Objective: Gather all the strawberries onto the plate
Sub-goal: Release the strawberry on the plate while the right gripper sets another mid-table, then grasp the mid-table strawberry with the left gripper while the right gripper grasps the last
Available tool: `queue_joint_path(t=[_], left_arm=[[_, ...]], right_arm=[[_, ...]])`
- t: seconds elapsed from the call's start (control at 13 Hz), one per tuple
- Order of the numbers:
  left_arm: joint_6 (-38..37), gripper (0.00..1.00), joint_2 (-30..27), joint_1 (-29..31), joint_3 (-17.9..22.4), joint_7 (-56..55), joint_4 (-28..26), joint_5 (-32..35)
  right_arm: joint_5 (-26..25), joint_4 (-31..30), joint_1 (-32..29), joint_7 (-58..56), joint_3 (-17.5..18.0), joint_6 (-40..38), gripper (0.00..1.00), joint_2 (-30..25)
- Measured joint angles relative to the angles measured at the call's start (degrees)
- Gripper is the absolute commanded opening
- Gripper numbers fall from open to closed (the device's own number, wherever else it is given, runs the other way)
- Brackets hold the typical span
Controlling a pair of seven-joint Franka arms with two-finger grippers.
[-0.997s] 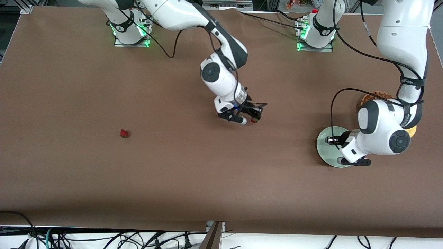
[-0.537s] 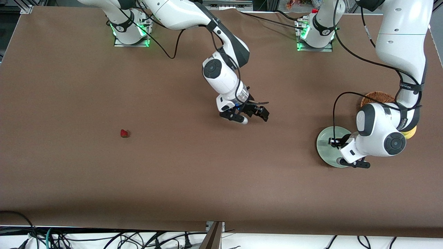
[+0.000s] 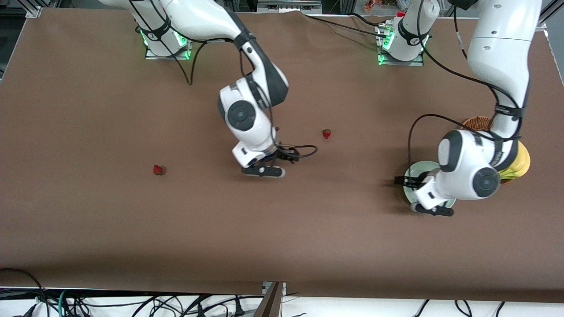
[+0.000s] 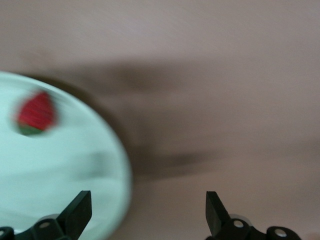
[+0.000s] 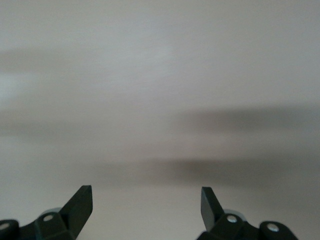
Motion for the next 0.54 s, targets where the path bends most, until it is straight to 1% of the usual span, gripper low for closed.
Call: queue_joint_path(t=[0.15,0.31,0.54], left_arm=[[-1.27,1.00,0.05,-1.73,-3.72,-8.75,-0.36,-0.02],[-1.34,1.00,0.15,-3.80,-6.75,-14.80,-0.81,-0.02],[-1.63,1.00,0.26,-8.81,-7.47,-21.40,-2.51,-0.02]], right_arm=[[-0.03,-5.77,-0.30,-10.19,-4.20,-1.29,0.96,-2.19],[-0.09,-12.20,-0.41,-20.77,-8.57,-1.31,0.96,-3.70],[-0.10,-19.78,-0.60,-35.79,-15.43,-0.31,0.96,-4.50]])
